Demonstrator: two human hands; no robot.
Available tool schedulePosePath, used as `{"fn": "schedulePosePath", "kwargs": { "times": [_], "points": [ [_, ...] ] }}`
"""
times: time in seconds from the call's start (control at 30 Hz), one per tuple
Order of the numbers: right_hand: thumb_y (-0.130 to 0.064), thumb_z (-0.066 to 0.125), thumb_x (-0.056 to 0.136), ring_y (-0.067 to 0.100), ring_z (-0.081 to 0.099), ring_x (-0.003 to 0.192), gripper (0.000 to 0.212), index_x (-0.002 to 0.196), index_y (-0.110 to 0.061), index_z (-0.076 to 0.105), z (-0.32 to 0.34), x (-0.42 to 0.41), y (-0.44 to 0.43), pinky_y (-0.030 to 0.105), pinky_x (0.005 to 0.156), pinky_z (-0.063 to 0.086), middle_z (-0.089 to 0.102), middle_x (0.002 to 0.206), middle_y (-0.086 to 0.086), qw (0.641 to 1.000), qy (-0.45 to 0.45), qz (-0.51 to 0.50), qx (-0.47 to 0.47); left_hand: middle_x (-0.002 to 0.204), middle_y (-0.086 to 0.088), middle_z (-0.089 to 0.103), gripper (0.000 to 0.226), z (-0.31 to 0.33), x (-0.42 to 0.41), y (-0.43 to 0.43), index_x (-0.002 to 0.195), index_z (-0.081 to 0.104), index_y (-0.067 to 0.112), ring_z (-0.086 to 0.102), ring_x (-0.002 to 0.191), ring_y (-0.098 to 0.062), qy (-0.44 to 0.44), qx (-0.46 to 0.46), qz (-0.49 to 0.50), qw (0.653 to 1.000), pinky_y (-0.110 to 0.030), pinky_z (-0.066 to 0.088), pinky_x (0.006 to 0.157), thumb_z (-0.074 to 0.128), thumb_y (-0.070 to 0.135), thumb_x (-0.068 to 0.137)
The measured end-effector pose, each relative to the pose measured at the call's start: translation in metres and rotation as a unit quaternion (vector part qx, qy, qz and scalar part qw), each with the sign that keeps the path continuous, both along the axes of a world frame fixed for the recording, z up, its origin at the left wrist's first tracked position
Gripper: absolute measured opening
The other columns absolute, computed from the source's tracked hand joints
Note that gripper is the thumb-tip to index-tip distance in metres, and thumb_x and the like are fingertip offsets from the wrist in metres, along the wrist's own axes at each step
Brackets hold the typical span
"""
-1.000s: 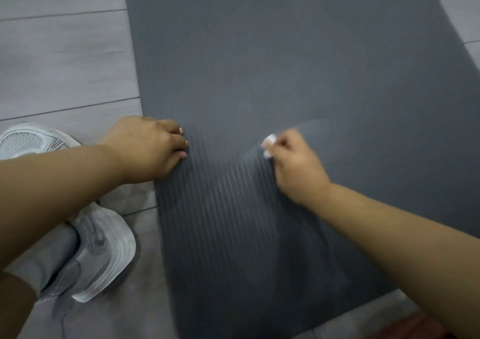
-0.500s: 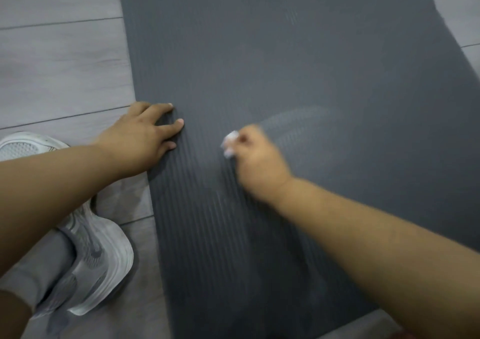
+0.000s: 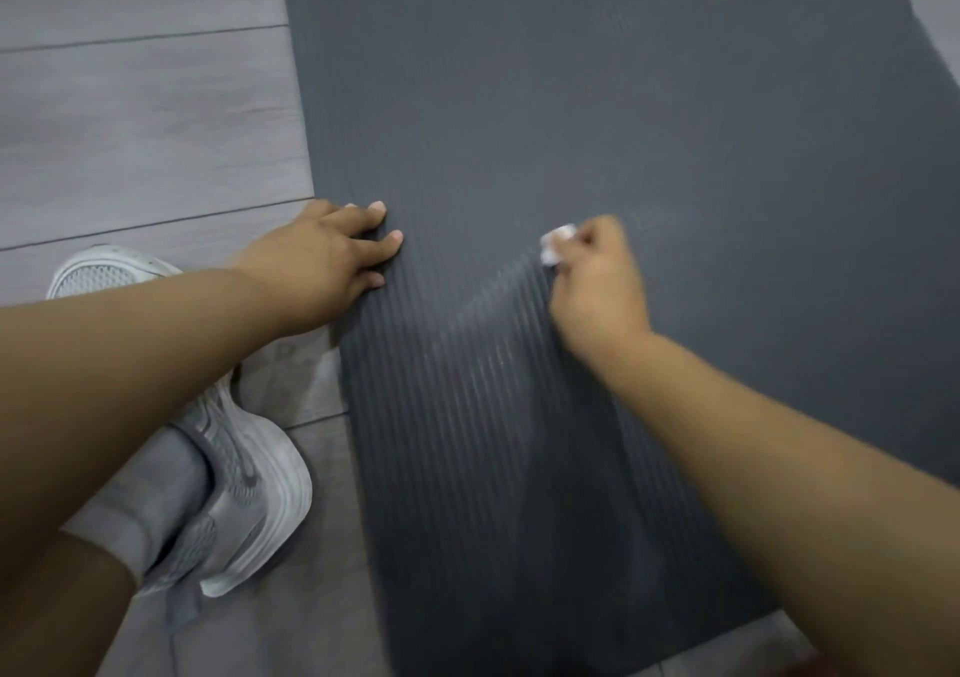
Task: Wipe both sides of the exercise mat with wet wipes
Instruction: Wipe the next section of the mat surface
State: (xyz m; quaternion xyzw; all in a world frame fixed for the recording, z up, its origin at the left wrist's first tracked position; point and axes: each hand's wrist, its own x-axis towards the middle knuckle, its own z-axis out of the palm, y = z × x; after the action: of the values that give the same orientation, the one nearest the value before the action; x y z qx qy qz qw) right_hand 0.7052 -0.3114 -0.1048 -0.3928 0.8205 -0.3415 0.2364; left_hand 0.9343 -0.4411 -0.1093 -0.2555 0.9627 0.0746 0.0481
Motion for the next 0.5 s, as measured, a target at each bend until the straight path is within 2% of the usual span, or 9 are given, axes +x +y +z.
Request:
{"fn": "schedulePosePath", "kwargs": {
  "times": [0.03, 0.07, 0.13, 0.2, 0.27, 0.3, 0.37, 0.43, 0.5],
  "points": [
    [-0.014, 0.049, 0.093, 0.014, 0.055, 0.078, 0.015, 0.081, -0.022, 0.051, 0.0, 0.027, 0.012, 0.012, 0.07, 0.038, 0.057, 0.076, -0.013, 0.994, -0.001, 0.108, 0.005, 0.13, -0.028, 0.051, 0.043, 0.001, 0.0, 0.001, 0.123, 0.06, 0.003, 0.057, 0.103, -0.048, -0.006, 0.002, 0.008, 1.0, -0.046, 0.041, 0.093, 0.07, 0.016, 0.083],
    [-0.012, 0.049, 0.093, 0.016, 0.055, 0.08, 0.014, 0.085, -0.022, 0.055, 0.001, 0.054, 0.028, 0.021, 0.072, 0.04, 0.058, 0.083, -0.009, 0.972, 0.006, 0.235, 0.027, 0.134, -0.026, 0.048, 0.044, 0.001, 0.0, 0.001, 0.126, 0.058, 0.004, 0.054, 0.106, -0.048, -0.012, 0.004, 0.014, 1.0, -0.045, 0.039, 0.096, 0.066, 0.018, 0.085],
    [-0.02, 0.047, 0.096, 0.018, 0.051, 0.081, 0.01, 0.091, -0.018, 0.055, 0.013, 0.096, 0.058, 0.03, 0.071, 0.04, 0.055, 0.089, 0.0, 0.889, 0.01, 0.451, 0.08, 0.139, -0.024, 0.043, 0.046, 0.001, 0.001, 0.0, 0.131, 0.054, 0.007, 0.05, 0.113, -0.046, -0.023, 0.007, 0.021, 0.999, -0.044, 0.035, 0.099, 0.061, 0.023, 0.089],
    [-0.035, 0.044, 0.098, 0.012, 0.046, 0.078, 0.022, 0.083, -0.019, 0.047, 0.02, 0.102, 0.072, 0.026, 0.07, 0.033, 0.048, 0.082, -0.004, 0.858, 0.006, 0.51, 0.059, 0.143, -0.022, 0.04, 0.047, 0.003, 0.001, 0.001, 0.135, 0.05, 0.009, 0.047, 0.118, -0.044, -0.035, 0.009, 0.025, 0.999, -0.043, 0.032, 0.102, 0.057, 0.026, 0.091],
    [-0.034, 0.047, 0.097, 0.012, 0.045, 0.075, 0.021, 0.084, -0.018, 0.05, 0.016, 0.073, 0.062, 0.026, 0.066, 0.031, 0.051, 0.081, -0.002, 0.89, 0.064, 0.45, 0.03, 0.145, -0.021, 0.036, 0.048, 0.005, 0.001, 0.004, 0.138, 0.046, 0.011, 0.044, 0.122, -0.043, -0.041, 0.014, 0.027, 0.999, -0.042, 0.029, 0.104, 0.054, 0.027, 0.093],
    [-0.028, 0.047, 0.097, 0.015, 0.046, 0.077, 0.016, 0.093, -0.015, 0.055, 0.01, 0.053, 0.054, 0.028, 0.067, 0.033, 0.054, 0.091, 0.002, 0.915, 0.102, 0.388, 0.043, 0.148, -0.019, 0.032, 0.05, 0.006, 0.001, 0.006, 0.14, 0.042, 0.013, 0.04, 0.125, -0.042, -0.05, 0.016, 0.034, 0.998, -0.042, 0.027, 0.107, 0.051, 0.028, 0.094],
    [-0.015, 0.042, 0.094, 0.02, 0.047, 0.088, 0.028, 0.118, -0.013, 0.057, 0.005, 0.01, 0.038, 0.029, 0.072, 0.036, 0.049, 0.114, 0.009, 0.934, 0.22, 0.264, 0.094, 0.153, -0.016, 0.023, 0.052, 0.008, 0.001, 0.01, 0.146, 0.032, 0.02, 0.031, 0.132, -0.04, -0.073, 0.023, 0.046, 0.996, -0.04, 0.022, 0.111, 0.045, 0.031, 0.096],
    [-0.01, 0.041, 0.092, 0.026, 0.049, 0.098, 0.036, 0.125, -0.014, 0.054, 0.005, -0.011, 0.033, 0.027, 0.077, 0.037, 0.046, 0.12, 0.011, 0.954, 0.229, 0.154, 0.114, 0.155, -0.015, 0.015, 0.053, 0.012, -0.002, 0.015, 0.148, 0.023, 0.03, 0.023, 0.136, -0.039, -0.093, 0.037, 0.049, 0.994, -0.039, 0.018, 0.114, 0.04, 0.032, 0.098],
    [-0.01, 0.043, 0.092, 0.028, 0.05, 0.099, 0.034, 0.123, -0.012, 0.055, 0.004, -0.003, 0.037, 0.027, 0.077, 0.038, 0.046, 0.12, 0.012, 0.957, 0.221, 0.147, 0.117, 0.156, -0.015, 0.01, 0.052, 0.017, -0.005, 0.021, 0.146, 0.019, 0.039, 0.016, 0.139, -0.037, -0.104, 0.053, 0.053, 0.992, -0.041, 0.018, 0.115, 0.037, 0.033, 0.098]
  ]
}}
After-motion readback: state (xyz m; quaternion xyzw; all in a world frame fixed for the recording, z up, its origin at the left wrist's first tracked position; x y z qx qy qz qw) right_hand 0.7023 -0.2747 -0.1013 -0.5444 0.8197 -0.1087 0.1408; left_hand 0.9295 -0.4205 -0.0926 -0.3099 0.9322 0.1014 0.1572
